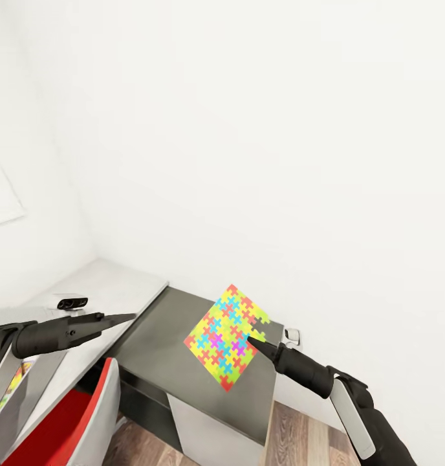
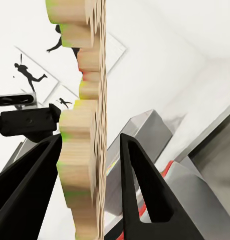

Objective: Put all the toys in the child's room - the three board games (two on the bed and one on the table), the two jigsaw puzzles on the table, and the tennis ball on the table - inside the toy box on the table in the child's room.

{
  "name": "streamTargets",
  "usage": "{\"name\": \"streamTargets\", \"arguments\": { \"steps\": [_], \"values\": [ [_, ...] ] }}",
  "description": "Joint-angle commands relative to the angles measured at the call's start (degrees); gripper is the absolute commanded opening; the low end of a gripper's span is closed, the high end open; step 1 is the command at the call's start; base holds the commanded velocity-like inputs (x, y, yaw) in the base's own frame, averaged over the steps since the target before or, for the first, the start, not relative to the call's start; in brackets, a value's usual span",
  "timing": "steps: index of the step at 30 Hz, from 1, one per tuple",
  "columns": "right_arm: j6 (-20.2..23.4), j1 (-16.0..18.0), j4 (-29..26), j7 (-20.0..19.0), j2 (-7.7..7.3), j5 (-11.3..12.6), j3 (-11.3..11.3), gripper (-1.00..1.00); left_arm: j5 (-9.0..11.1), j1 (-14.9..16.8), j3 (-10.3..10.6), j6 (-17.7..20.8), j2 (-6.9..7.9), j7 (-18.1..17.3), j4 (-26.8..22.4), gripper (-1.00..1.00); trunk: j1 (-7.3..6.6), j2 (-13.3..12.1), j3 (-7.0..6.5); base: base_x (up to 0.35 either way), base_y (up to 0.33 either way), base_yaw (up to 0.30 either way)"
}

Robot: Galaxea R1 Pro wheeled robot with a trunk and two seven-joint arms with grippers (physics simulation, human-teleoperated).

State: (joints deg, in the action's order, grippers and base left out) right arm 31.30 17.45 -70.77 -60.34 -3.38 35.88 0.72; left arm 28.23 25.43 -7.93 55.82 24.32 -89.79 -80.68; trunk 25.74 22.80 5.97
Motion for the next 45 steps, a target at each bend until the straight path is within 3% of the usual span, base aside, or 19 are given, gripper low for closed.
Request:
{"name": "streamTargets", "arguments": {
  "steps": [1, 21, 45],
  "values": [
    [0.4, 0.0, 0.0, 0.0, -0.04, 0.5, 0.1, -1.0, 0.0, 0.1, 0.0, 0.6, 0.02, -0.2, 0.0, 1.0, 0.04, 0.1, 0.03, 0.0, 0.0, 0.127],
    [0.4, 0.0, 0.0, 0.7, -0.05, 0.3, -0.6, -1.0, 0.2, 0.0, -0.4, 0.6, 0.02, -0.2, 0.2, 1.0, 0.04, 0.1, -0.58, 0.0, 0.0, 0.054],
    [1.0, 0.4, 0.2, 1.5, 0.74, 0.0, -0.6, -1.0, 0.1, -0.1, -0.7, 0.6, 0.26, -0.2, 0.5, 1.0, 0.04, 0.1, -0.58, -0.094, 0.084, 0.277]
  ]
}}
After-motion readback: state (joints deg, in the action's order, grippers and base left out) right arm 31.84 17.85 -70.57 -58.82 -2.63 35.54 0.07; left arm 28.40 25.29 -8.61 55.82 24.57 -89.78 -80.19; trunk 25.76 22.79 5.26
